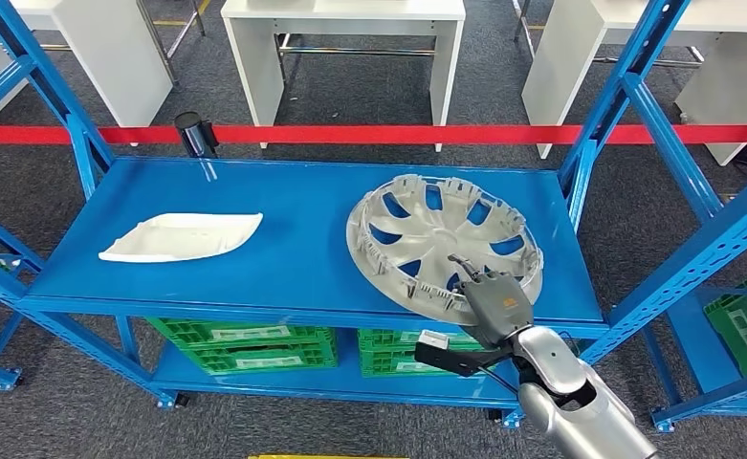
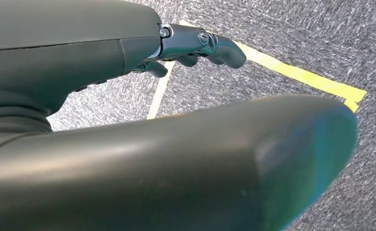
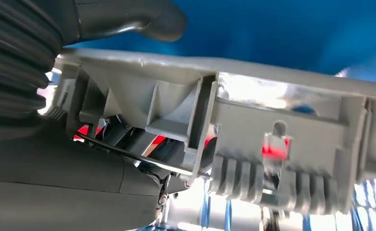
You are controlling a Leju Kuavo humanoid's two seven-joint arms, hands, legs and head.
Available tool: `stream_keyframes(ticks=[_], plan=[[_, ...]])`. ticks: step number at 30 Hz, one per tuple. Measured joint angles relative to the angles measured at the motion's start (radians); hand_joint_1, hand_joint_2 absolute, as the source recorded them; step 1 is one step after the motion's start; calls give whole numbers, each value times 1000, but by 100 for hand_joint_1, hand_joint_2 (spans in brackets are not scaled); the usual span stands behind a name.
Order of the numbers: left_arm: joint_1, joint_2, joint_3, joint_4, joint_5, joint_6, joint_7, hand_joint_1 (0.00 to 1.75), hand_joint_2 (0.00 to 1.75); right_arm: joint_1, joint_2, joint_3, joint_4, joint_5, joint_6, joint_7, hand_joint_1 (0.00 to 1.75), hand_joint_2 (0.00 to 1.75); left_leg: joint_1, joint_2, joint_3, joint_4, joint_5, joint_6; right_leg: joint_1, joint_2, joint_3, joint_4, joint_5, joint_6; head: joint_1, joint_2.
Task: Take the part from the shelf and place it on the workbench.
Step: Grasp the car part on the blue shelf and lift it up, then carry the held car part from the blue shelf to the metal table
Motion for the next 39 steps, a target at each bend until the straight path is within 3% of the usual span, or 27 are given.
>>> stream_keyframes(ticks=[4,8,14,31,34,39], plan=[[1,0,1,0,-17,2,-11,0,0,46,5,-54,-112,-56,-124,-82,175,175,0,0,0,-1,0,0,0,0,0,0,-1,-1,0,0],[1,0,2,-1,-43,0,-62,0,175,90,23,-109,-209,-102,-197,-119,175,175,0,0,0,-1,0,-1,0,0,0,0,-1,-2,0,0],[0,0,1,-1,-67,-28,-126,0,175,135,58,-180,-262,-183,-209,-154,175,175,0,-1,0,-1,-1,-1,0,-1,0,0,-2,-2,0,0],[-2,0,0,-1,-117,-63,-125,0,175,178,143,-302,-253,-414,-143,-293,175,175,0,-1,0,-2,-1,-1,0,-1,-1,0,-2,-2,0,0],[-2,1,0,-1,-122,-54,-141,0,175,190,152,-311,-257,-486,-96,-330,175,175,0,-1,0,-2,-1,-1,0,-1,-1,0,-2,-2,0,0],[-5,6,0,-1,-138,-48,-142,0,175,197,162,-316,-296,-768,105,-447,175,175,0,0,0,-2,-1,-1,0,0,-1,0,-2,-2,0,0]])
